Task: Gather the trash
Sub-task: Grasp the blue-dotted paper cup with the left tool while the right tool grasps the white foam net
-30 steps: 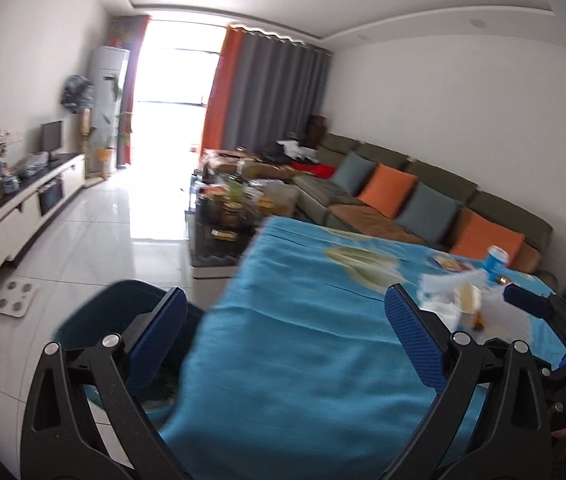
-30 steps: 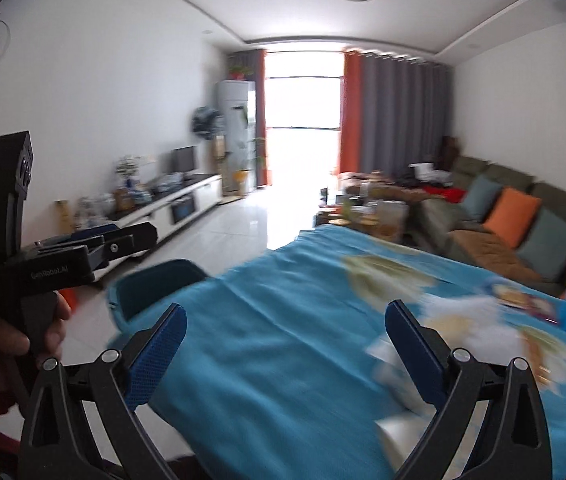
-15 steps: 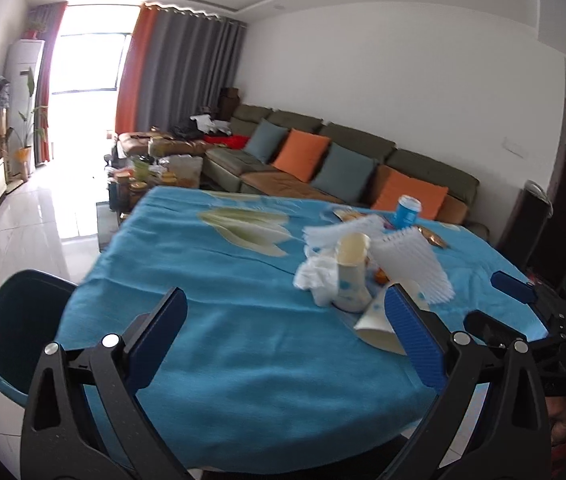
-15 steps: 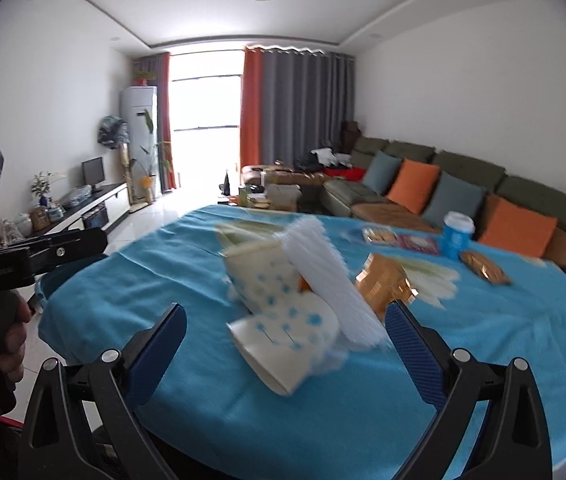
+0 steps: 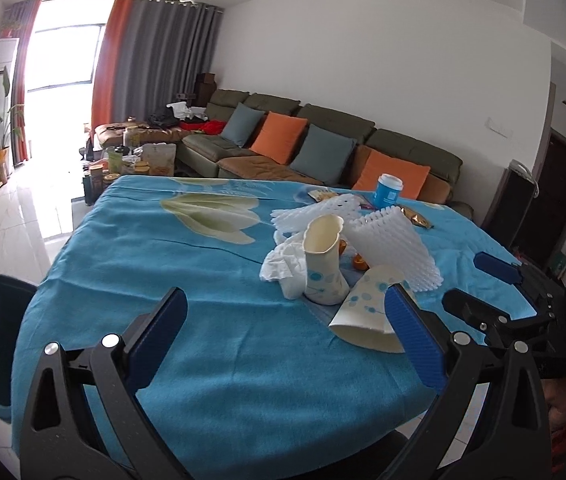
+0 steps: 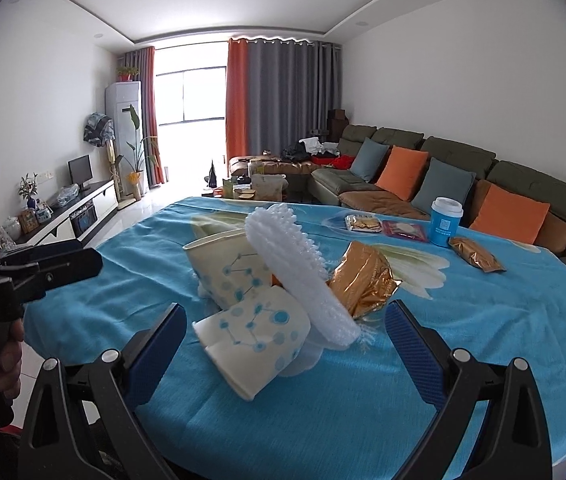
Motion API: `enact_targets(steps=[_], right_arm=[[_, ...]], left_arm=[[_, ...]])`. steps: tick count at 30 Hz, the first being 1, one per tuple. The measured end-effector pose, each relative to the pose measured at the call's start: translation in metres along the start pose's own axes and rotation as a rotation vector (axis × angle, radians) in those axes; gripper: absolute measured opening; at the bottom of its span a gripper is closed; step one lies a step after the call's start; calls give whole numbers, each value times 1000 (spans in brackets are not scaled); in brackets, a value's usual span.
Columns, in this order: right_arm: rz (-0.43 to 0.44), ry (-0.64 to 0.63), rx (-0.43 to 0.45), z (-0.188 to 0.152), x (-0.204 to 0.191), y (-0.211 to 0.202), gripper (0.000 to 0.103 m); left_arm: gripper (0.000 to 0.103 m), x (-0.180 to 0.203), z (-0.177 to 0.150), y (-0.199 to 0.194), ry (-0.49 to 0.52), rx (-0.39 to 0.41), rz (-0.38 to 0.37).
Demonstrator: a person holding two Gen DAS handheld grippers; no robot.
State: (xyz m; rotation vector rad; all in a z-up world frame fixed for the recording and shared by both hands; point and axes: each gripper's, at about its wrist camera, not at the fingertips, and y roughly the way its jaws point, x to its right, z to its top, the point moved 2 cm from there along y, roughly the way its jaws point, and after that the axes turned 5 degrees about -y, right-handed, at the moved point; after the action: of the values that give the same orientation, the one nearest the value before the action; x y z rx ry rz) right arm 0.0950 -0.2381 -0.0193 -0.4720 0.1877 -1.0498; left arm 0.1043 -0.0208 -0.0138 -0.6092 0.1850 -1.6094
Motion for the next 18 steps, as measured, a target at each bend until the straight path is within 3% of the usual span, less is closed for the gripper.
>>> enact_targets(steps=[10, 18], right_arm=[[0, -30, -30, 17, 2, 29, 95], [23, -31, -68, 23, 9, 47, 81]], left_arm=[[97, 9, 14, 46, 54, -16, -38], [97, 8, 22, 81, 47, -45, -62]])
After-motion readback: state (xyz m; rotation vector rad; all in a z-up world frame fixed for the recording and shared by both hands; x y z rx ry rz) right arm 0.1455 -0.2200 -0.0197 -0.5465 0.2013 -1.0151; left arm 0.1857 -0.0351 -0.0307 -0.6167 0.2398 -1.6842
